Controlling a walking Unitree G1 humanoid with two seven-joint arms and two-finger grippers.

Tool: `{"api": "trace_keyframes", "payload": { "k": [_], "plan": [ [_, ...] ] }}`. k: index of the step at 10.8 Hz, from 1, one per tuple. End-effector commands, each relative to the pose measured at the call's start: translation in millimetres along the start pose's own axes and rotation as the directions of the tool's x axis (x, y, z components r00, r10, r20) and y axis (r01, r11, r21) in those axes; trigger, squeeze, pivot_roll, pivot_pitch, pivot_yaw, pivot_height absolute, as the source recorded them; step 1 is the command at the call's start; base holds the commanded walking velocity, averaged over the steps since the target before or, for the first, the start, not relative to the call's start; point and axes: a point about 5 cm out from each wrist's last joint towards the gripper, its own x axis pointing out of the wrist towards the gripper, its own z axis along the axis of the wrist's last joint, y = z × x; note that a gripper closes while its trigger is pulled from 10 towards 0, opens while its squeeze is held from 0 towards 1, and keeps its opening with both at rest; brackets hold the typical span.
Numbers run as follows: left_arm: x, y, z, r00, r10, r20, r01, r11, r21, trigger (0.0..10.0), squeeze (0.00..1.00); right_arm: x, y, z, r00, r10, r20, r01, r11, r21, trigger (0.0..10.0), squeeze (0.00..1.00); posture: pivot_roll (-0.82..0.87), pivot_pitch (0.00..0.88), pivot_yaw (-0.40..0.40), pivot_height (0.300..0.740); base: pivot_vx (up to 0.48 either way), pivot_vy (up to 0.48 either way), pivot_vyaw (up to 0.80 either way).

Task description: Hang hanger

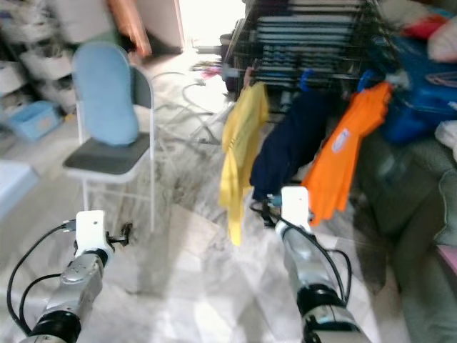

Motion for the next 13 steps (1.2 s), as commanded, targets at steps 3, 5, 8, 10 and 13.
{"api": "trace_keyframes", "payload": {
  "k": [3,5,8,10,13],
  "plan": [
    [4.2,-4.6,14.1,0.997,-0.035,0.063,0.036,0.999,-0.022,10.0,0.0,4.0,-9.7,5.4,1.0,-0.028,0.007,0.028,1.0,0.0,10.0,0.0,-0.12,0.0,0.105,0.74,0.0,0.0,0.0],
    [5.2,-4.4,14.8,0.998,-0.028,0.062,0.029,0.999,-0.024,10.0,0.0,5.2,-10.3,5.9,1.0,-0.031,0.002,0.031,1.0,-0.002,10.0,0.0,-0.12,0.0,0.103,0.74,0.0,0.0,0.0],
    [7.2,-7.2,18.9,0.996,-0.031,0.081,0.032,0.999,-0.01,10.0,0.0,6.9,-13.5,5.9,0.999,-0.038,-0.007,0.038,0.999,-0.008,10.0,0.0,-0.12,0.0,0.104,0.74,0.0,0.0,0.0],
    [7.4,-10.6,20.1,0.994,-0.055,0.098,0.056,0.998,-0.008,10.0,0.0,8.2,-14.9,7.0,0.999,-0.045,-0.011,0.045,0.999,-0.01,10.0,0.0,-0.13,0.0,0.11,0.74,0.0,-0.122,0.0],
    [9.1,-16.1,23.1,0.992,-0.074,0.103,0.075,0.997,-0.005,10.0,0.0,8.1,-15.4,6.7,0.999,-0.053,-0.007,0.053,0.999,-0.008,10.0,0.0,-0.14,0.0,0.122,0.74,0.0,-0.4,0.0]
  ]
}}
